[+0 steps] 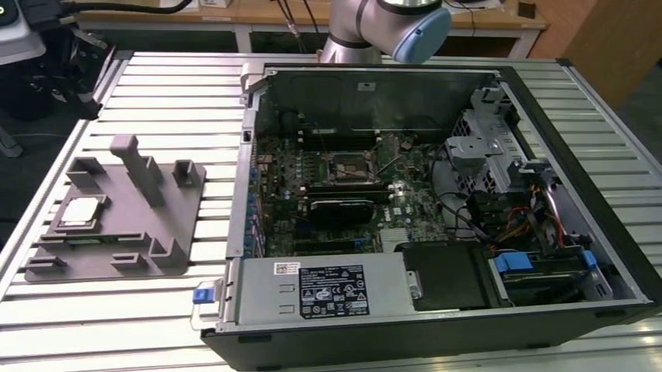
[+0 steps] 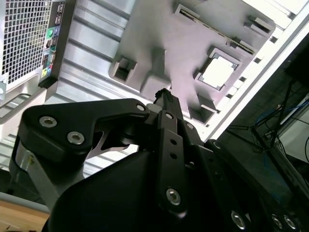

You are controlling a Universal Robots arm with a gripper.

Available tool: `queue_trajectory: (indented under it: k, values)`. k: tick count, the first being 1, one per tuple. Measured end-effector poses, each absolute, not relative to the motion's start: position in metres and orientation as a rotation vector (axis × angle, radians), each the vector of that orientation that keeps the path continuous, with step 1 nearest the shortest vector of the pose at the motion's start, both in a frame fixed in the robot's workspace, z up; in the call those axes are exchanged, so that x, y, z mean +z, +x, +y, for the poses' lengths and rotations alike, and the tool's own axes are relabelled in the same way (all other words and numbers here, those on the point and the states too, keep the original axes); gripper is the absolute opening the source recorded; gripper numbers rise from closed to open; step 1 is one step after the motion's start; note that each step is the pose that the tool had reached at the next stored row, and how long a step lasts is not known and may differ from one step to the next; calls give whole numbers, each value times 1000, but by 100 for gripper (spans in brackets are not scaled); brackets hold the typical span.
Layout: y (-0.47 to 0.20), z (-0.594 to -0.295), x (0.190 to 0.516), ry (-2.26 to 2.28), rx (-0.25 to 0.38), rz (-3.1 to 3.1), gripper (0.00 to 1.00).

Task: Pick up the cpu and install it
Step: 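Reach for the cpu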

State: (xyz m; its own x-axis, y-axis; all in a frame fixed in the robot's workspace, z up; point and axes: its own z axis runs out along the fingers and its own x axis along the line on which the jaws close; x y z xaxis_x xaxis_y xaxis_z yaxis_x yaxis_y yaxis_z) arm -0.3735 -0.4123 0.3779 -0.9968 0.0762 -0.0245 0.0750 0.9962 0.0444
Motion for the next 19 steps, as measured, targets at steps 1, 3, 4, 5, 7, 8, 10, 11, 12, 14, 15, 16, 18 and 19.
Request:
queue_trajectory:
  k: [1,3,4,5,7,8,10,11,12,14,15,16,18,19]
  values:
    - [-375,-413,377,118,68,3113,11]
    - [-378,-415,374,118,68,3113,11]
    - [-380,-416,371,118,68,3112,11]
    - [-382,-417,370,118,68,3112,11]
    - [-385,-419,368,118,68,3113,11]
    - [-386,-419,366,118,68,3112,11]
    - [-389,-421,364,118,68,3113,11]
    - [-390,-421,363,118,68,3112,11]
    - [-392,-422,362,118,68,3113,11]
    - [-394,-423,359,118,68,3112,11]
    - [-395,-424,358,118,68,3112,11]
    - [-396,-424,357,118,68,3112,11]
    - [-399,-425,355,118,68,3113,11]
    - [-400,-426,354,118,68,3113,11]
